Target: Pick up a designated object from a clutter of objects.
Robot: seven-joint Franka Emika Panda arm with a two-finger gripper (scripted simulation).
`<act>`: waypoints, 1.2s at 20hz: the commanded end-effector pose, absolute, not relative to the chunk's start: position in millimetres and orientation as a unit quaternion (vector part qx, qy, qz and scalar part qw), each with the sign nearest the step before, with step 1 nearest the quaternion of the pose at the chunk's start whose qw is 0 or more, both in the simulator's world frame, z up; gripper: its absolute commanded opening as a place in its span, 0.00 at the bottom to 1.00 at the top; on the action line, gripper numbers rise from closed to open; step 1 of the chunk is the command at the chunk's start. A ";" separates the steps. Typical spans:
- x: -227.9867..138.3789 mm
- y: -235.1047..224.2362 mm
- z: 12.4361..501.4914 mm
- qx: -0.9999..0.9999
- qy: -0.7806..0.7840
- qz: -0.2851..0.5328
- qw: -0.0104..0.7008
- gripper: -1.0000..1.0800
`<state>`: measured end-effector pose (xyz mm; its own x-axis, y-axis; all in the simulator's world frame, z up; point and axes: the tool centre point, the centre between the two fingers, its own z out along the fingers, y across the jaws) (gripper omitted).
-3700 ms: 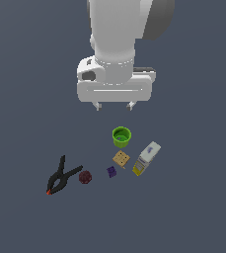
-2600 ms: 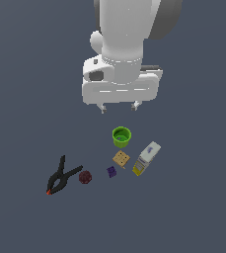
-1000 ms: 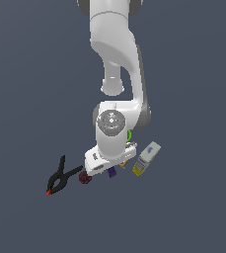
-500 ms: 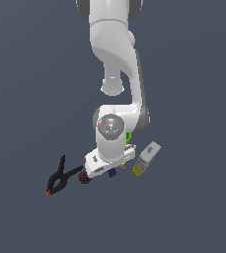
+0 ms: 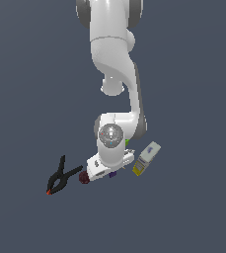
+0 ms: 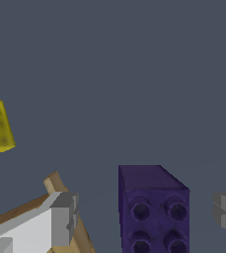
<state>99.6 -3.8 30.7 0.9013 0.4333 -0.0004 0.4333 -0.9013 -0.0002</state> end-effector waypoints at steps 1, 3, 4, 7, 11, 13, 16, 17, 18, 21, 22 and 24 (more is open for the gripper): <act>100.0 -3.8 23.5 -0.975 -0.222 0.000 0.000 0.96; 100.7 -3.9 22.0 -0.975 -0.222 0.000 0.000 0.96; 100.8 -3.9 21.9 -0.975 -0.222 0.000 0.000 0.96; 100.8 -3.9 21.9 -0.975 -0.222 0.000 0.000 0.00; 100.8 -3.9 21.9 -0.975 -0.222 0.000 0.000 0.00; 100.8 -3.9 21.9 -0.975 -0.222 0.000 0.000 0.00; 103.5 -4.5 26.8 -0.975 -0.222 -0.004 -0.001 0.00; 103.3 -4.6 27.5 -0.975 -0.222 -0.004 -0.001 0.00; 103.0 -5.0 28.8 -0.975 -0.222 -0.004 -0.001 0.00; 101.4 -6.6 35.5 -0.975 -0.222 -0.004 -0.001 0.00; 100.6 -7.5 38.7 -0.975 -0.222 -0.004 -0.001 0.00; 98.7 -9.5 46.8 -0.975 -0.222 -0.004 -0.001 0.00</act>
